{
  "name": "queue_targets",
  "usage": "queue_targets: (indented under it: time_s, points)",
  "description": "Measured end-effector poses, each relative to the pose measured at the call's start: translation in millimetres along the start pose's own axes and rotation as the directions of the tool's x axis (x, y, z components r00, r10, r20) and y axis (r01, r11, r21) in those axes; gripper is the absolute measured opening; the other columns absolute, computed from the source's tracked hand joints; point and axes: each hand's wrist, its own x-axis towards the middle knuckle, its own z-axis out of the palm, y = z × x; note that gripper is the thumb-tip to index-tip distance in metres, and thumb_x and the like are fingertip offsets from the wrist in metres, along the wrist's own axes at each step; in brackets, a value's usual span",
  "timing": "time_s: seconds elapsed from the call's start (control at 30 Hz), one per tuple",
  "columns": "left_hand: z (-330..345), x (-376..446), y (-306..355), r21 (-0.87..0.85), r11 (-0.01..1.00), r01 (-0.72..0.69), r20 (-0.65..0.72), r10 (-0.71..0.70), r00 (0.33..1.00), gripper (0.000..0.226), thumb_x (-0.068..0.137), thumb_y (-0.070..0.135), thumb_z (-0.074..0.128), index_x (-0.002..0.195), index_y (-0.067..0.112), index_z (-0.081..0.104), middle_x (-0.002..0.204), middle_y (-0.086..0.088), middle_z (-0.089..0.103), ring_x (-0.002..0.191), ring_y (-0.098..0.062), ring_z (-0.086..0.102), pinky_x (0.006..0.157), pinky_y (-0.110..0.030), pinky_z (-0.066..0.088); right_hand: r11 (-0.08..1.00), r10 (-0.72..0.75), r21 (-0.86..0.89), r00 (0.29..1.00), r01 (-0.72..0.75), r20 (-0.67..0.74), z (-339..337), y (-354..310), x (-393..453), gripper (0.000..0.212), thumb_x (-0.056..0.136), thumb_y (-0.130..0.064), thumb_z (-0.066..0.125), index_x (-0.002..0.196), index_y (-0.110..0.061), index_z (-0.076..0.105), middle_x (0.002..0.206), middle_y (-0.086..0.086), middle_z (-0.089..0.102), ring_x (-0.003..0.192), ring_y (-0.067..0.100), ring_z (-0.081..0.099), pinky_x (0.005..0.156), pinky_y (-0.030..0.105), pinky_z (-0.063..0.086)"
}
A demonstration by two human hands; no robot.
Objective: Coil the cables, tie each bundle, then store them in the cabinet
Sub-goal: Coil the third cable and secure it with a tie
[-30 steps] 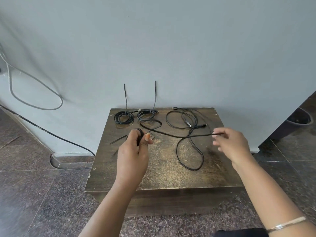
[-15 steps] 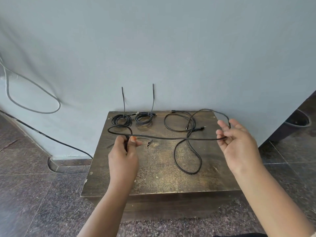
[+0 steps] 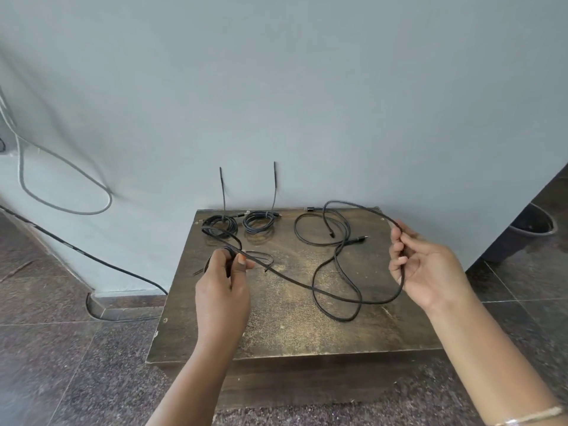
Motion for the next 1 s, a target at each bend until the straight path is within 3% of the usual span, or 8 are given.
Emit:
queue_targets:
  time_s: [0.23, 0.37, 0.43, 0.53, 0.7, 0.83, 0.9, 1.0]
  points:
    - [-7, 2, 1, 0.014, 0.997, -0.072, -0.089, 0.073, 0.993, 0.021, 0.097, 0.028, 0.046, 0.078, 0.020, 0.047, 0.063, 0.007, 0.052, 0.058, -0.006, 0.049, 0.049, -0.024, 0.032, 0.998, 0.062, -0.022, 0.947, -0.058, 0.315, 16, -10, -24, 0.027, 0.077, -0.003, 0.048, 0.082, -0.013, 0.073, 0.067, -0.005, 0.055, 0.046, 0.004, 0.044, 0.040, 0.014, 0.037]
    - [-11, 2, 1, 0.015, 0.988, -0.152, -0.141, 0.153, 0.978, 0.022, 0.098, 0.031, 0.041, 0.086, 0.015, 0.049, 0.074, -0.001, 0.056, 0.059, -0.023, 0.043, 0.054, -0.034, 0.031, 0.963, 0.227, -0.233, 0.880, -0.137, 0.417, 22, -4, -32, 0.025, 0.063, -0.004, 0.072, 0.087, -0.005, 0.074, 0.062, 0.002, 0.057, 0.040, 0.006, 0.046, 0.036, 0.015, 0.038]
    - [-11, 1, 1, 0.022, 0.983, -0.180, -0.132, 0.181, 0.975, 0.024, 0.097, 0.032, 0.041, 0.086, 0.013, 0.051, 0.081, 0.000, 0.058, 0.063, -0.024, 0.045, 0.058, -0.034, 0.033, 0.869, 0.360, -0.474, 0.840, -0.143, 0.407, 26, 6, -36, 0.024, 0.070, -0.004, 0.070, 0.094, -0.001, 0.073, 0.065, 0.007, 0.061, 0.042, 0.008, 0.050, 0.037, 0.015, 0.040]
    - [-10, -1, 2, 0.059, 0.975, -0.214, -0.091, 0.219, 0.971, 0.018, 0.097, 0.023, 0.044, 0.085, 0.013, 0.051, 0.083, 0.002, 0.059, 0.074, -0.025, 0.051, 0.061, -0.038, 0.039, 0.583, 0.521, -0.807, 0.804, -0.093, 0.284, 36, 29, -41, 0.022, 0.088, 0.002, 0.053, 0.100, 0.001, 0.071, 0.072, 0.011, 0.067, 0.050, 0.010, 0.057, 0.043, 0.017, 0.046]
    - [-8, -6, 9, 0.130, 0.932, -0.339, -0.037, 0.346, 0.937, 0.017, 0.093, 0.017, 0.046, 0.079, 0.010, 0.052, 0.072, 0.002, 0.055, 0.075, -0.016, 0.048, 0.071, -0.041, 0.045, 0.295, 0.746, -0.952, 0.643, -0.081, 0.176, 53, 65, -55, 0.024, 0.091, 0.005, 0.045, 0.102, 0.004, 0.066, 0.072, 0.010, 0.068, 0.054, 0.010, 0.063, 0.048, 0.016, 0.050]
    - [-7, -8, 12, 0.163, 0.882, -0.441, -0.035, 0.452, 0.891, 0.015, 0.089, 0.010, 0.054, 0.075, 0.007, 0.050, 0.066, -0.002, 0.054, 0.071, -0.019, 0.041, 0.078, -0.047, 0.047, 0.254, 0.874, -0.966, 0.438, -0.045, 0.210, 61, 77, -65, 0.026, 0.093, 0.001, 0.045, 0.103, -0.006, 0.068, 0.077, 0.008, 0.068, 0.062, 0.010, 0.066, 0.055, 0.016, 0.054]
    - [-7, -7, 9, 0.210, 0.861, -0.464, -0.008, 0.476, 0.879, 0.015, 0.089, 0.012, 0.054, 0.075, 0.008, 0.050, 0.063, -0.003, 0.054, 0.069, -0.020, 0.043, 0.085, -0.038, 0.042, 0.238, 0.857, -0.971, 0.474, -0.019, 0.201, 60, 81, -65, 0.023, 0.096, -0.004, 0.047, 0.106, -0.008, 0.068, 0.084, 0.008, 0.069, 0.068, 0.012, 0.066, 0.061, 0.018, 0.054]
    - [-7, -6, 5, 0.255, 0.825, -0.504, 0.045, 0.510, 0.859, 0.017, 0.092, 0.017, 0.048, 0.077, 0.009, 0.052, 0.062, -0.001, 0.055, 0.059, -0.021, 0.049, 0.103, -0.026, 0.030, 0.093, 0.673, -0.959, 0.693, 0.267, 0.258, 53, 82, -56, 0.017, 0.095, -0.015, 0.057, 0.102, -0.019, 0.072, 0.094, -0.004, 0.072, 0.076, 0.001, 0.064, 0.070, 0.015, 0.051]
